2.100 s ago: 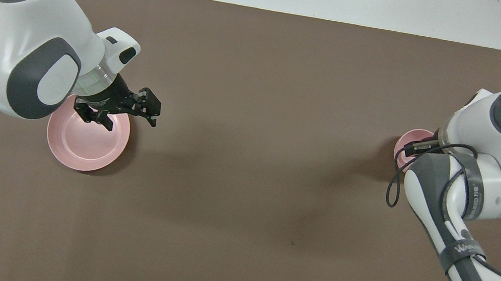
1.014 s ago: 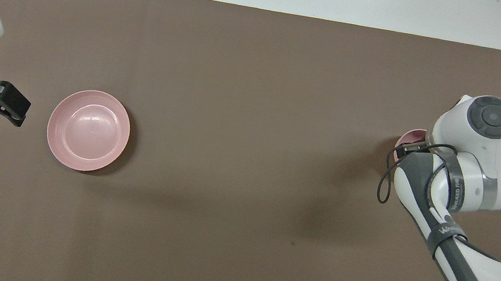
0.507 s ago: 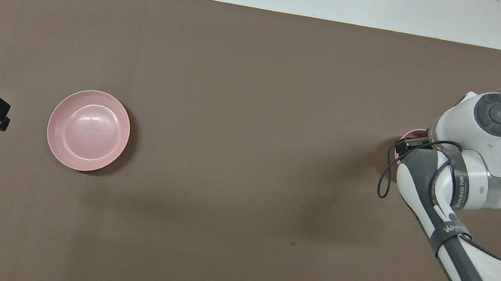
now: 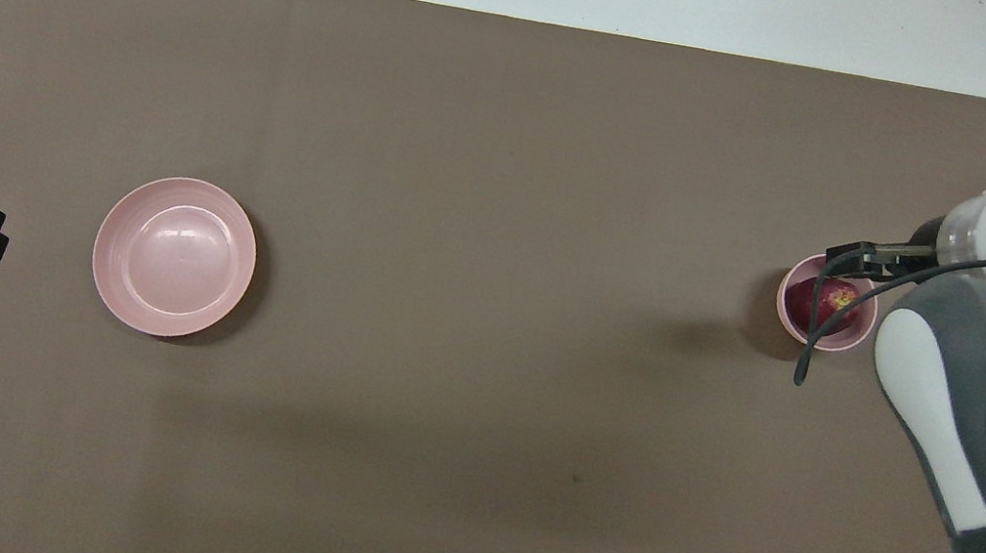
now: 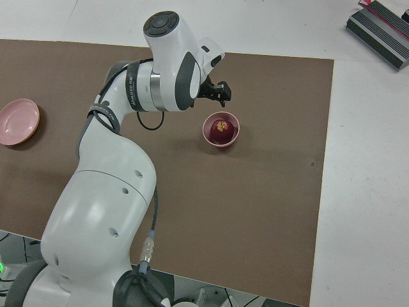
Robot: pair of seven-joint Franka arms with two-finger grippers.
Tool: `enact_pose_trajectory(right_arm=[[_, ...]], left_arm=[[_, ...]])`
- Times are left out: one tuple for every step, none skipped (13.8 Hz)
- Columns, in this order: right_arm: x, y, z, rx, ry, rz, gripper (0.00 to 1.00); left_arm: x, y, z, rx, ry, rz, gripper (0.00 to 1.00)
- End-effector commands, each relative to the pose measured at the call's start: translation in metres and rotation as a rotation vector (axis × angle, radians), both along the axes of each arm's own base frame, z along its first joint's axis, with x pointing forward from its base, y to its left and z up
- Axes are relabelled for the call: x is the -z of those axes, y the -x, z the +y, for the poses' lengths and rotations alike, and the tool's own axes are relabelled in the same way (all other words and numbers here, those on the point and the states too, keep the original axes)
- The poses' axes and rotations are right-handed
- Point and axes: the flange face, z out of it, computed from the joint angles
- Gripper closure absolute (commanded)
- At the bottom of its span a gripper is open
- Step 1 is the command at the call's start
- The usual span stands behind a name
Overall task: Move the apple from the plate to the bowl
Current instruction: 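Lower the apple into the bowl while the left gripper withdraws, then open the right gripper and withdraw it from the bowl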
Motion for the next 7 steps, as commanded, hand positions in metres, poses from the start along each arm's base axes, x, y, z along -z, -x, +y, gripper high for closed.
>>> enact_pose_trajectory(right_arm=[[-0.069, 0.028, -0.001, 0.036, -0.044, 0.020, 0.00], [-0.089, 0.038, -0.003, 0.040, -0.046, 0.029, 0.00], [-0.112, 0.050, -0.003, 0.041, -0.049, 0.036, 0.00], [-0.127, 0.060, -0.003, 0.039, -0.050, 0.051, 0.00], [-0.147, 0.073, -0.006, 0.043, -0.052, 0.059, 0.00], [-0.164, 0.085, -0.007, 0.043, -0.054, 0.062, 0.00], [-0.181, 0.099, -0.007, 0.042, -0.057, 0.060, 0.00]], left_arm=[[-0.006, 0.006, -0.009, 0.026, 0.005, 0.006, 0.00], [-0.010, 0.006, -0.016, 0.042, 0.005, 0.009, 0.00], [-0.008, 0.004, -0.021, 0.051, 0.006, 0.021, 0.00], [-0.008, 0.002, -0.017, 0.044, 0.007, 0.030, 0.00], [-0.013, 0.000, -0.019, 0.048, 0.008, 0.021, 0.00], [-0.017, -0.001, -0.015, 0.041, 0.011, 0.014, 0.00], [-0.019, -0.001, -0.010, 0.033, 0.014, 0.011, 0.00]])
